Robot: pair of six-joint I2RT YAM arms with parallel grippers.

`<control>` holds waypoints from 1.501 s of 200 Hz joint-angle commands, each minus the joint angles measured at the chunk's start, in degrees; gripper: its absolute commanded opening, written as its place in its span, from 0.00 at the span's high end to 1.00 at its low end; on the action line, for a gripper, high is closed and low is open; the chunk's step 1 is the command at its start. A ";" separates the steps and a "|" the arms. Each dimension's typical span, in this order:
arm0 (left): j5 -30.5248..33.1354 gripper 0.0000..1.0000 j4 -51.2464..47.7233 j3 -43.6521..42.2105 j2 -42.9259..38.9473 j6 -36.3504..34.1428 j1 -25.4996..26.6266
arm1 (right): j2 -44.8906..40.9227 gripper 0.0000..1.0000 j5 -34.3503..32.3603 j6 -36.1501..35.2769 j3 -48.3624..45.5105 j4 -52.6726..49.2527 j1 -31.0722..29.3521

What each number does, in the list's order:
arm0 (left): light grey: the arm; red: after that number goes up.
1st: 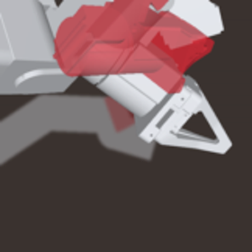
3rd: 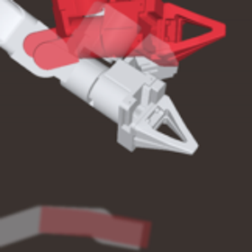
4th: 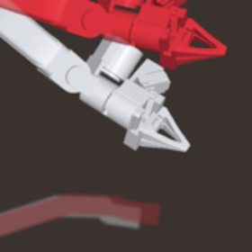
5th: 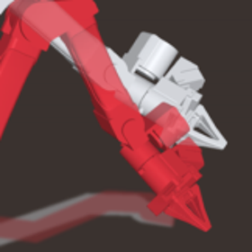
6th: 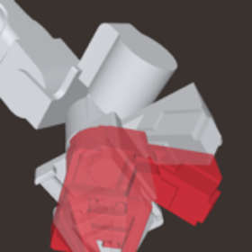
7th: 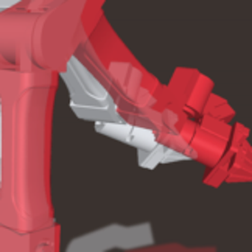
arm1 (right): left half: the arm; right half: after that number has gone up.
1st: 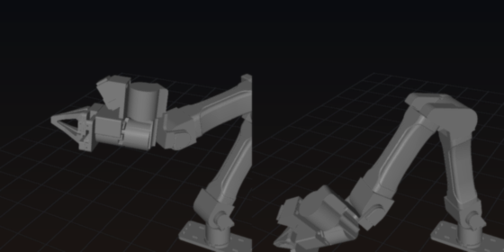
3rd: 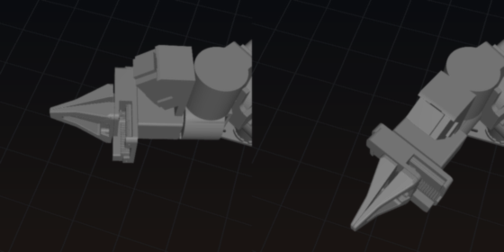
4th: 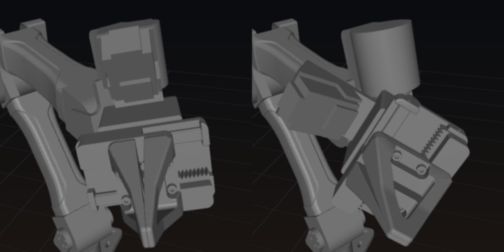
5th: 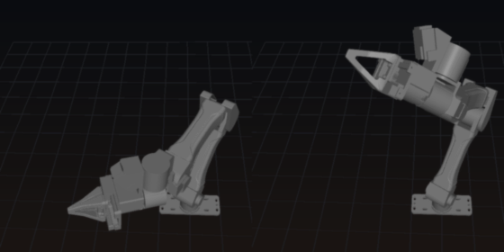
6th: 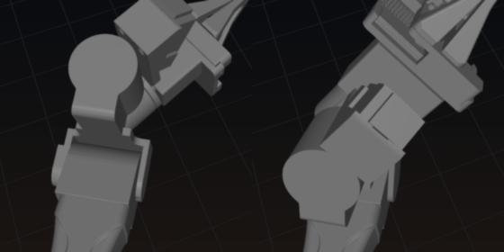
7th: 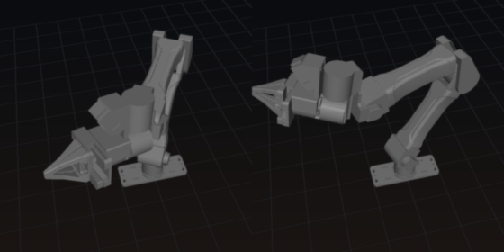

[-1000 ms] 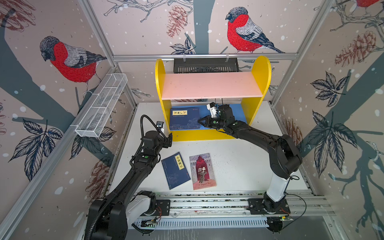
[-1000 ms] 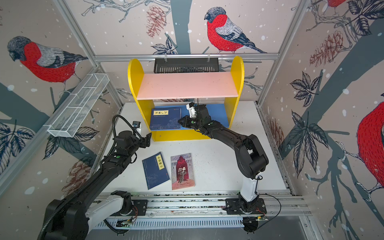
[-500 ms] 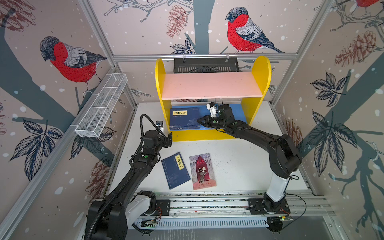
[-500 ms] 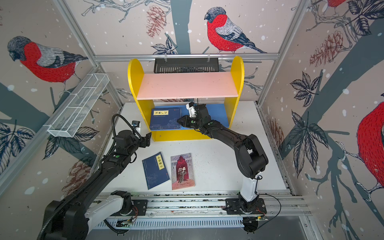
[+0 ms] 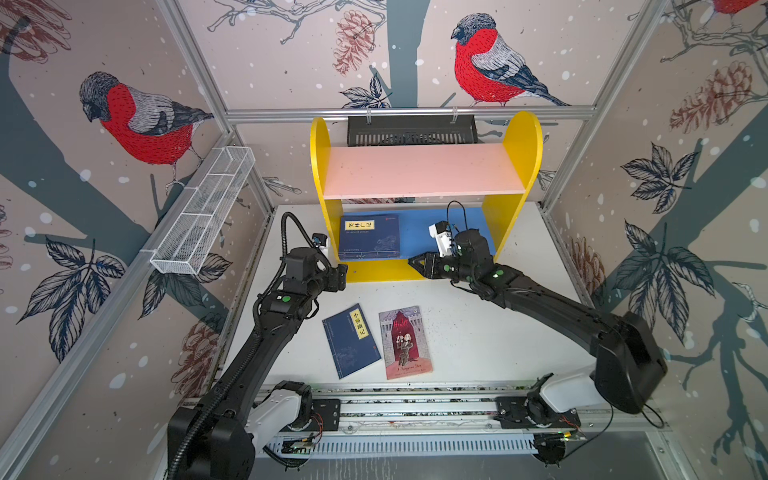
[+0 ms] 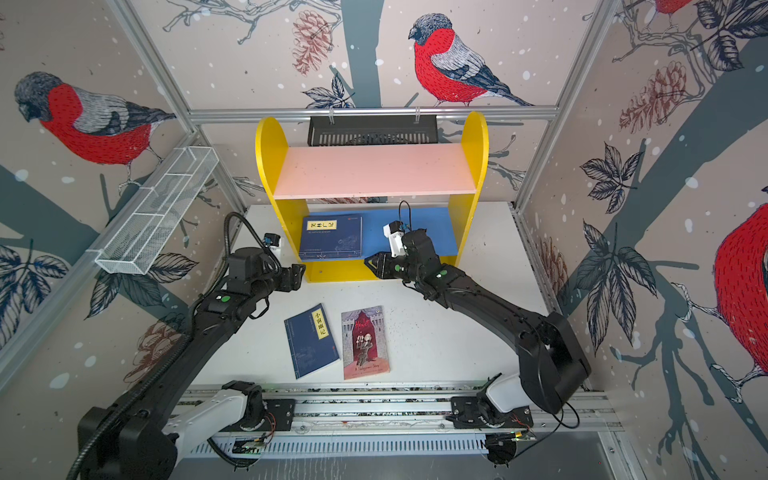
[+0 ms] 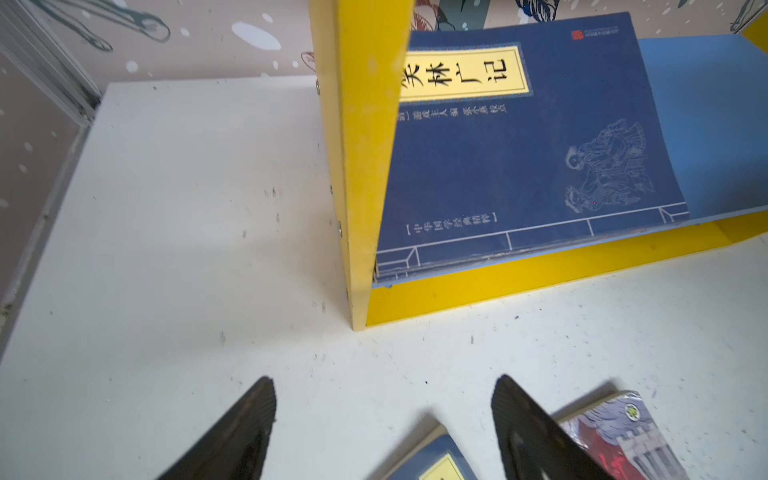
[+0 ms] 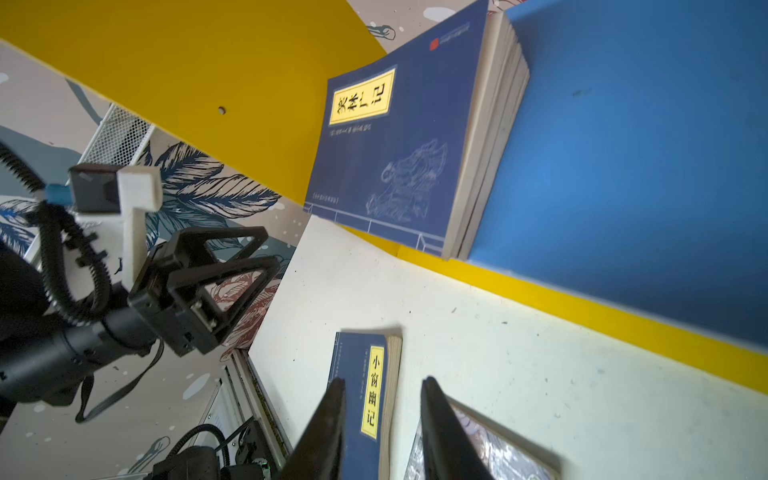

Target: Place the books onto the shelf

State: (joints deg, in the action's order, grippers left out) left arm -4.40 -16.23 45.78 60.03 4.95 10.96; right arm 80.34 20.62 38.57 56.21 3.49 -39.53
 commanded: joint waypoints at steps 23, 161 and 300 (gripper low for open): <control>-3.09 0.18 -10.86 3.81 0.83 7.96 -0.39 | -10.76 0.65 -6.69 1.53 -11.63 1.52 -6.58; -12.89 0.17 -19.63 -3.90 10.62 20.92 -15.64 | 1.93 0.55 -5.21 9.69 -18.15 17.43 -21.40; -23.01 0.02 -17.52 -11.06 14.58 23.62 -15.62 | 25.19 0.53 0.69 12.42 -6.30 18.96 -20.53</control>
State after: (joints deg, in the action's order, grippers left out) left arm -24.91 -34.28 35.31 74.26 28.27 -4.62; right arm 103.33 19.57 50.30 48.36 21.82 -60.23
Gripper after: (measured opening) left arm 0.982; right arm 0.467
